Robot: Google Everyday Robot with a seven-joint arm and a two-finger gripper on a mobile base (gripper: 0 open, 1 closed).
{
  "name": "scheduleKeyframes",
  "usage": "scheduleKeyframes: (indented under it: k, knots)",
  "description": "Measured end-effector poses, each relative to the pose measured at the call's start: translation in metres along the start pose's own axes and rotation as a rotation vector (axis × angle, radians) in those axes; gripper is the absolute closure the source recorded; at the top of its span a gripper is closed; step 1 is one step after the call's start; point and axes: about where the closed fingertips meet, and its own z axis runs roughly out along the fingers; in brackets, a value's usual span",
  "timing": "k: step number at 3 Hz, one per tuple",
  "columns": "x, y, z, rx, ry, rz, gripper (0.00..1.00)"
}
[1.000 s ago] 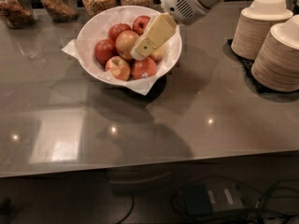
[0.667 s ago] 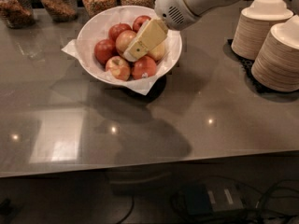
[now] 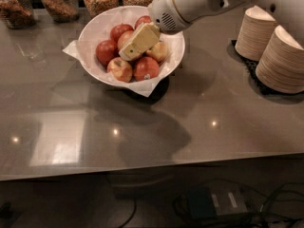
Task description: Pick apple from white bowl
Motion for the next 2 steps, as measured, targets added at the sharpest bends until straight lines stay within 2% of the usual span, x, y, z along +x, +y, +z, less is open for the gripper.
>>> scheduleKeyframes:
  k: [1,2]
  knots:
    - [0.001,-0.005,0.019,-0.003,-0.008,-0.007,0.30]
    - [0.006,-0.009,0.035,-0.008,-0.005,-0.009,0.36]
